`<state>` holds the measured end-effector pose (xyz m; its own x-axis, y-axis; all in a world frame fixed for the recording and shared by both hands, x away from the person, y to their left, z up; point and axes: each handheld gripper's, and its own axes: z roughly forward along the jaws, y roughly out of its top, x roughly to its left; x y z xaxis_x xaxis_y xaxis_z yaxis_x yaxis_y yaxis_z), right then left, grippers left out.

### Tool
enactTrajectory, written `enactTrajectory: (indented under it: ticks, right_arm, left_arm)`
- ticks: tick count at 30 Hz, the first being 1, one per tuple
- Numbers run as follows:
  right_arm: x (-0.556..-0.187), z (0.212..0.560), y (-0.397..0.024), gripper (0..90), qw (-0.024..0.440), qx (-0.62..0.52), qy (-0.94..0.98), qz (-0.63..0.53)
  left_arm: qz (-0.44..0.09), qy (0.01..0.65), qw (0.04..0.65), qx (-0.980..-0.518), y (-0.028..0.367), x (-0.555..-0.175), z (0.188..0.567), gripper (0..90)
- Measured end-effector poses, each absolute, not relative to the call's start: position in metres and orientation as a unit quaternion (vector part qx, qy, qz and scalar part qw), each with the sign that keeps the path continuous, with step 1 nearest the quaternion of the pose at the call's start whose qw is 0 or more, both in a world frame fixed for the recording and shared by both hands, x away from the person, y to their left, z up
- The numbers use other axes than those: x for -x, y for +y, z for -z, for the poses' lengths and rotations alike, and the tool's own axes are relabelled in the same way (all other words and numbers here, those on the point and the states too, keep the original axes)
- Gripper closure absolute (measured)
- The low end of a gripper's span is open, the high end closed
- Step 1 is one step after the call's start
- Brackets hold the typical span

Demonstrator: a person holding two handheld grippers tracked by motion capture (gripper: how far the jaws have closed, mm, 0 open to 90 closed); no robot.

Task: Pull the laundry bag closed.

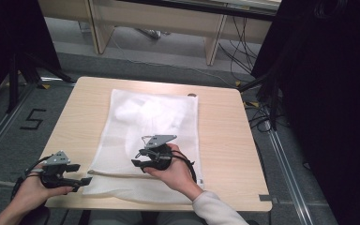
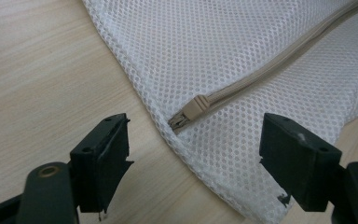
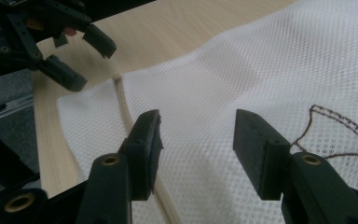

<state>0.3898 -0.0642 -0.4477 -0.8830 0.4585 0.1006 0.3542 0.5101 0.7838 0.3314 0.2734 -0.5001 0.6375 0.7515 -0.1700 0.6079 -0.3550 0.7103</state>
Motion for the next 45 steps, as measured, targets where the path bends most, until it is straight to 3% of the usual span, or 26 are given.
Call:
enactTrajectory:
  ticks: [11, 33, 45]
  right_arm:
    - [-0.392, 0.452, -0.043, 54.8, 0.073, -0.203, 0.872, -0.439]
    - [-0.394, 0.463, 0.006, 65.4, 0.056, -0.158, 0.896, -0.412]
    - [-0.391, 0.471, 0.030, 73.0, 0.024, -0.156, 0.902, -0.402]
  left_arm:
    - [-0.089, 0.414, 0.385, -0.820, 0.273, -0.331, 0.501, 23.8]
    - [-0.074, 0.415, 0.378, -0.824, 0.271, -0.330, 0.504, 24.0]
    - [-0.077, 0.407, 0.373, -0.831, 0.271, -0.330, 0.503, 23.9]
